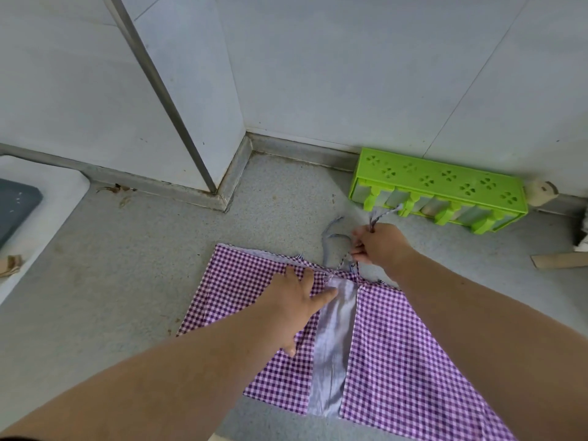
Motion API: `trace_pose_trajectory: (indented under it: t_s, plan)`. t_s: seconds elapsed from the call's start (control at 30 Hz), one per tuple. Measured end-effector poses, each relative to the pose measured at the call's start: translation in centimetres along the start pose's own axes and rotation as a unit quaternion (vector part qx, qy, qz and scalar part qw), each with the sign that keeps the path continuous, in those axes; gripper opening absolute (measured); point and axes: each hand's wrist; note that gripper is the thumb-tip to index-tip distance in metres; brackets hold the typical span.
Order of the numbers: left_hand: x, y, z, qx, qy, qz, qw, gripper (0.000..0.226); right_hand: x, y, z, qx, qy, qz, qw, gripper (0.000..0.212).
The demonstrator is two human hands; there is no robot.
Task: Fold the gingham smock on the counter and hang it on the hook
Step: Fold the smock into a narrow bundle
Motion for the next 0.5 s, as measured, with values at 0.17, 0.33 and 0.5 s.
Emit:
trace_pose_trajectory:
  t_s: [0.17,0.33,0.5]
  plan:
    - [1.0,1.1,-0.1,0.047,0.01,0.013,0.999,0.147,-0.9,0.4,0.9,-0.223,0.143,-0.029,0.964,0.043]
    - [2.2,1.7,-0.7,-0.008,0.042,0.024,0.999,0.137,-2.7,1.5,2.4,-0.278,0.245,0.029,0.928,0.066]
    - [2.5,1.7,-0.8,-0.049,0.073,0.035,0.995,0.125,-6.4,1.8,5.4,-0.471,0.332,-0.012,0.817,0.024]
Point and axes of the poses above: each hand's wrist, its own x-axis towards the middle knuckle, its own y-axis out of the back of the hand, z = x × y, and after that the axes turned 9 degrees about x, right-handed
